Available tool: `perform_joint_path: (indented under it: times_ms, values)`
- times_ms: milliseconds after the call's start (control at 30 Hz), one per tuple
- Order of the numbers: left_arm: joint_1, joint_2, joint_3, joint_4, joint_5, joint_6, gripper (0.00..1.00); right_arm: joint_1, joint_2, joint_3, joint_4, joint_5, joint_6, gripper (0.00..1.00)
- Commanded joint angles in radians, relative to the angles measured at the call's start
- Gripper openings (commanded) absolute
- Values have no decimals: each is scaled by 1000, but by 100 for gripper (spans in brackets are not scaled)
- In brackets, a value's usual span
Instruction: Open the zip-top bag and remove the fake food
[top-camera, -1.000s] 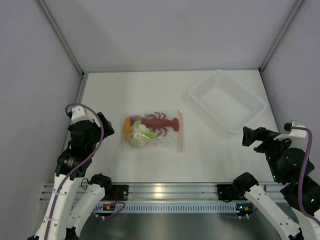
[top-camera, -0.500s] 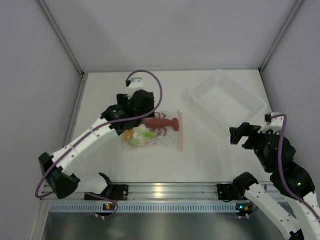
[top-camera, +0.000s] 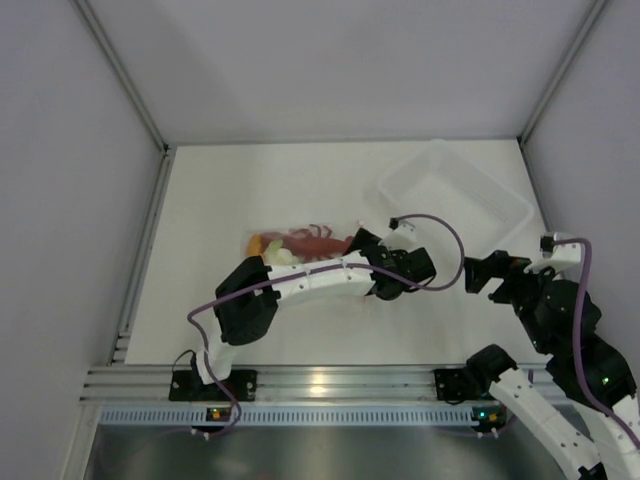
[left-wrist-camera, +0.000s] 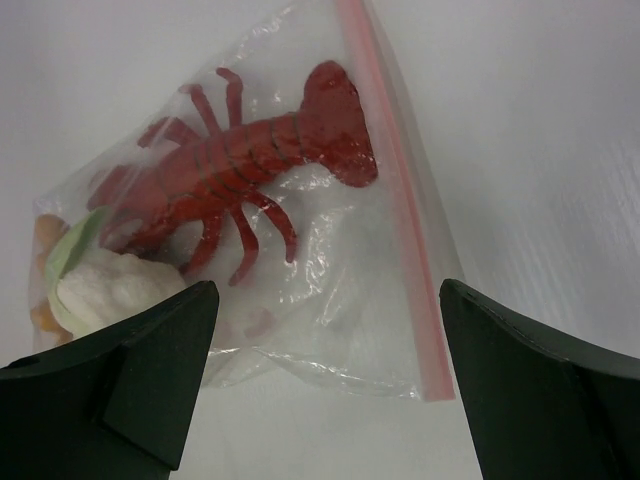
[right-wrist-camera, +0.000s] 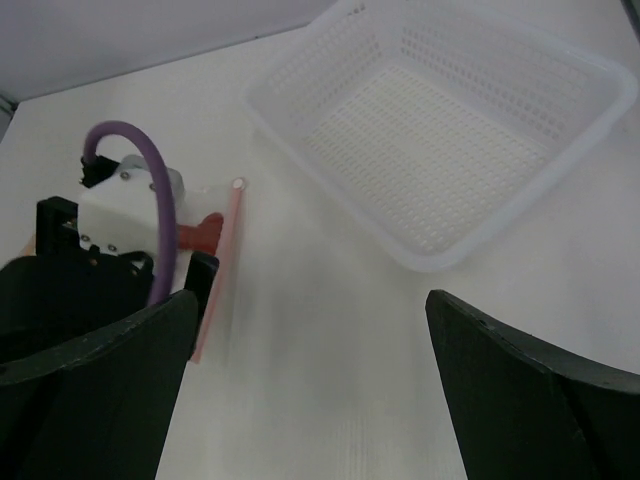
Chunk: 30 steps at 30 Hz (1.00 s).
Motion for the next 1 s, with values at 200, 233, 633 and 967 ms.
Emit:
perform_joint_path:
  times_ms: [200,233,633,967]
  values:
    - [-25,91,-3,-57,-48,-86,97,-11,-12,23,1,-17,5,99]
    - [-28,103,-3,-56,-44,-93,97,-13,-12,23,-1,-18,3,99]
    - [-39,227,3,-54,-46,-113,91,-13,-8,26,2,-28,-6,99]
    - [-19,208,-51,-53,-73,-134,28,-11,-12,27,4,-25,-9,99]
